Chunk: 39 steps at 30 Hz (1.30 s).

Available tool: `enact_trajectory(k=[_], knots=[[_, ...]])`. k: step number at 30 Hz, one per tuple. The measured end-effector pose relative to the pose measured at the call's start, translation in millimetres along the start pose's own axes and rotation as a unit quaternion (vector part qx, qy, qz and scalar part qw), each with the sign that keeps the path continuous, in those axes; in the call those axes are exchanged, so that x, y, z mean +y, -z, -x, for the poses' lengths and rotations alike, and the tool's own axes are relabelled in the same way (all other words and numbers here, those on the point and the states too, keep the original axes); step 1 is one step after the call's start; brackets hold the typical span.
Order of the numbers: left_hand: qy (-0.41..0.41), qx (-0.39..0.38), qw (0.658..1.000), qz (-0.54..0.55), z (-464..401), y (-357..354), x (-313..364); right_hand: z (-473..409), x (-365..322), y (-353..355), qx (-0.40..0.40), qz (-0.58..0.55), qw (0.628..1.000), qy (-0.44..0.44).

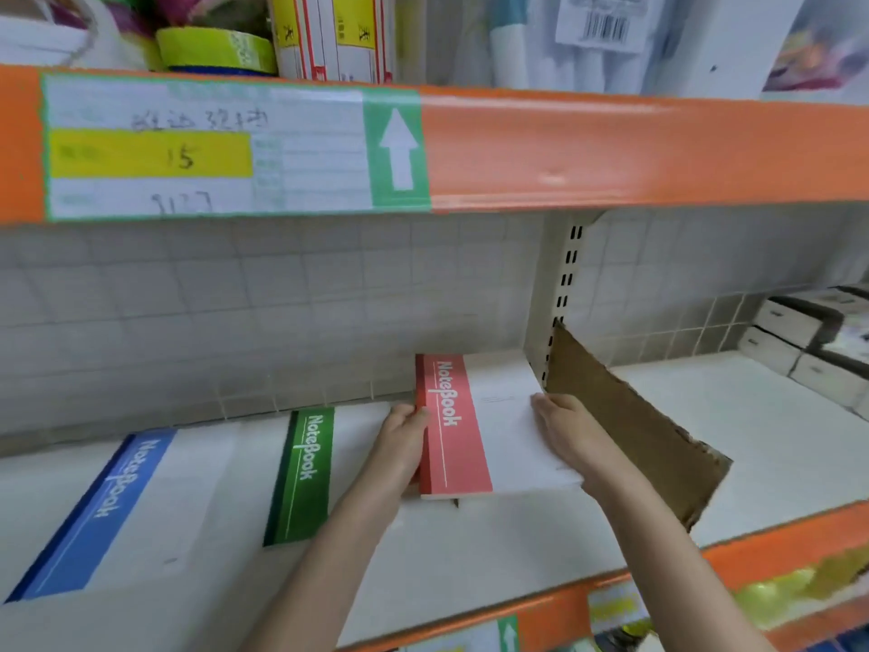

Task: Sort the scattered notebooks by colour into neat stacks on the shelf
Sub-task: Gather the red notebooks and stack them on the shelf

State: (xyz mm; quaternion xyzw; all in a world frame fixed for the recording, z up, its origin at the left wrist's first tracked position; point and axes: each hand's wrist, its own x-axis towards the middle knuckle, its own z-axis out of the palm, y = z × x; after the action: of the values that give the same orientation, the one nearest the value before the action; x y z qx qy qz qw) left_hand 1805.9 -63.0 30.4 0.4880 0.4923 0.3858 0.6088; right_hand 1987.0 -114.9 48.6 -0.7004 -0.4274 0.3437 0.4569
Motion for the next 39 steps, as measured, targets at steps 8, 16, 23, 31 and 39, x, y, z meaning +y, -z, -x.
enact_trajectory(k=[8, 16, 23, 31, 39], knots=[[-0.050, 0.048, 0.995, -0.071, -23.1, -19.7, 0.1, -49.1, 11.7, 20.9, 0.009, 0.090, 0.995, 0.051], [-0.111, 0.111, 0.959, -0.235, -36.4, -27.3, -7.1, -72.5, 24.6, 22.1, 0.022, 0.152, 0.985, 0.084], [-0.154, 0.156, 0.929, -0.299, -42.9, -35.0, -11.2, -78.6, 25.9, 19.0, 0.010, 0.189, 0.976, 0.106], [-0.136, 0.179, 0.906, -0.359, -45.5, -37.4, -20.3, -80.8, 33.9, 10.4, 0.034, 0.213, 0.969, 0.119], [-0.128, 0.174, 0.892, -0.397, -52.7, -34.6, -26.6, -80.2, 36.0, 8.2, 0.036, 0.244, 0.960, 0.130]])
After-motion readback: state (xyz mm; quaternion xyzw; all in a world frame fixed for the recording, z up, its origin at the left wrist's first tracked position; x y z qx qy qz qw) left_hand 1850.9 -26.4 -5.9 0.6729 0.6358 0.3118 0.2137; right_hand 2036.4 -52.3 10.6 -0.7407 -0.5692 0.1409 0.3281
